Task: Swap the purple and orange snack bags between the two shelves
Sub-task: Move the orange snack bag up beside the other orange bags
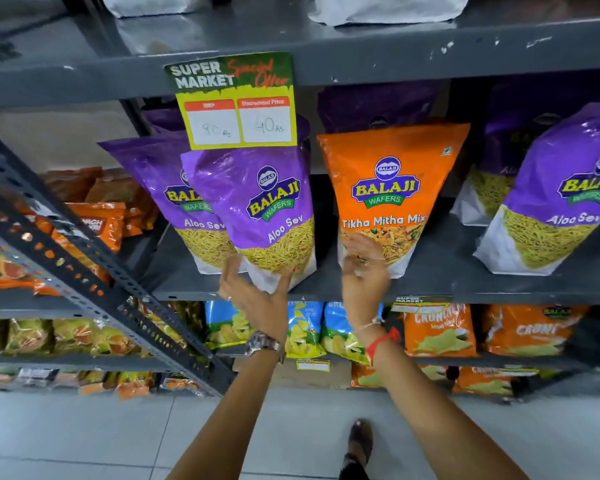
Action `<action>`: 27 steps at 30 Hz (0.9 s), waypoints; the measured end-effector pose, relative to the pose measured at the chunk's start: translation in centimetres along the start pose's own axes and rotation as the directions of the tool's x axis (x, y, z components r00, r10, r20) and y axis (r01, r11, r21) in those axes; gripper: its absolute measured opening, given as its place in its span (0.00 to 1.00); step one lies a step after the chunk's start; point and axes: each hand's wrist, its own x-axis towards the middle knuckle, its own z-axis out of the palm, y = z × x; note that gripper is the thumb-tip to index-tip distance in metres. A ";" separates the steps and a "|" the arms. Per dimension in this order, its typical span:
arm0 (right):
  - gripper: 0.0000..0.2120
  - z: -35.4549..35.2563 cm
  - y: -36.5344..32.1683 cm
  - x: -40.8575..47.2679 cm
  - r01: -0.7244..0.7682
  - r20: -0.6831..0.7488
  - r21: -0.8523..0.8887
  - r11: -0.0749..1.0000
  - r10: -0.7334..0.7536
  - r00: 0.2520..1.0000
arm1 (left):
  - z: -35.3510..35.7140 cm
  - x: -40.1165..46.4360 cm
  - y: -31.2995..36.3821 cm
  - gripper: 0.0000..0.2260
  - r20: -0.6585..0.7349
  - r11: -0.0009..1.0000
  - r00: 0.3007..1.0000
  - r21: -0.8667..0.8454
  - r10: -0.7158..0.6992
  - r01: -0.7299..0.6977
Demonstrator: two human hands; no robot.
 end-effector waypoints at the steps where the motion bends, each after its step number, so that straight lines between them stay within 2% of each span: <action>1: 0.17 -1.1 0.1 0.2 0.023 -0.161 -0.023 0.999 -0.026 0.987 | 0.6 -0.8 0.4 0.30 0.022 0.995 0.995 0.007 0.100 -0.101; 2: 0.19 -2.1 0.4 0.8 0.015 -0.260 -0.049 0.999 -0.027 0.965 | 1.5 -1.3 0.9 0.25 0.094 0.987 0.983 -0.016 0.159 -0.158; 4: 0.28 -4.0 0.9 2.5 -0.031 -0.304 -0.117 0.993 -0.007 0.953 | 3.6 -1.9 2.0 0.18 0.303 0.984 0.938 -0.105 0.171 -0.145; 6: 0.39 -5.6 1.5 4.6 -0.081 -0.212 -0.173 0.982 0.043 0.976 | 6.0 -2.0 2.7 0.21 0.517 0.983 0.853 -0.181 0.073 0.025; 8: 0.46 -6.9 2.2 6.8 -0.170 -0.044 -0.124 0.978 0.166 0.985 | 8.1 -1.9 3.3 0.28 0.609 0.966 0.793 -0.209 0.006 0.154; 10: 0.46 -8.0 2.6 8.4 -0.286 0.142 -0.071 0.956 0.293 0.945 | 9.4 -1.5 4.0 0.31 0.641 0.923 0.764 -0.245 -0.075 0.297; 12: 0.40 -8.7 2.8 9.2 -0.351 0.293 -0.124 0.928 0.372 0.881 | 10.4 -1.2 4.1 0.31 0.650 0.893 0.741 -0.219 -0.167 0.393; 14: 0.36 -8.8 2.5 9.2 -0.375 0.353 -0.197 0.906 0.423 0.835 | 11.0 -1.0 3.7 0.27 0.699 0.887 0.693 -0.190 -0.179 0.421; 16: 0.38 -8.9 2.4 8.9 -0.379 0.332 -0.230 0.896 0.439 0.835 | 10.9 -0.8 3.5 0.30 0.755 0.901 0.640 -0.167 -0.144 0.400; 18: 0.43 -9.1 2.2 8.2 -0.377 0.287 -0.233 0.896 0.434 0.854 | 10.4 -0.8 3.3 0.37 0.771 0.921 0.624 -0.144 -0.125 0.362; 23: 0.44 -10.1 1.0 4.6 -0.322 0.234 -0.238 0.916 0.376 0.896 | 7.9 -2.5 3.8 0.25 0.764 0.923 0.637 -0.169 -0.099 0.346; 25: 0.44 -10.2 0.0 3.1 -0.276 0.230 -0.240 0.931 0.331 0.915 | 6.3 -3.3 4.3 0.19 0.739 0.918 0.667 -0.198 -0.091 0.344; 27: 0.45 -10.3 -1.8 1.5 -0.236 0.228 -0.228 0.945 0.287 0.930 | 4.6 -3.8 5.1 0.20 0.710 0.921 0.702 -0.230 -0.061 0.313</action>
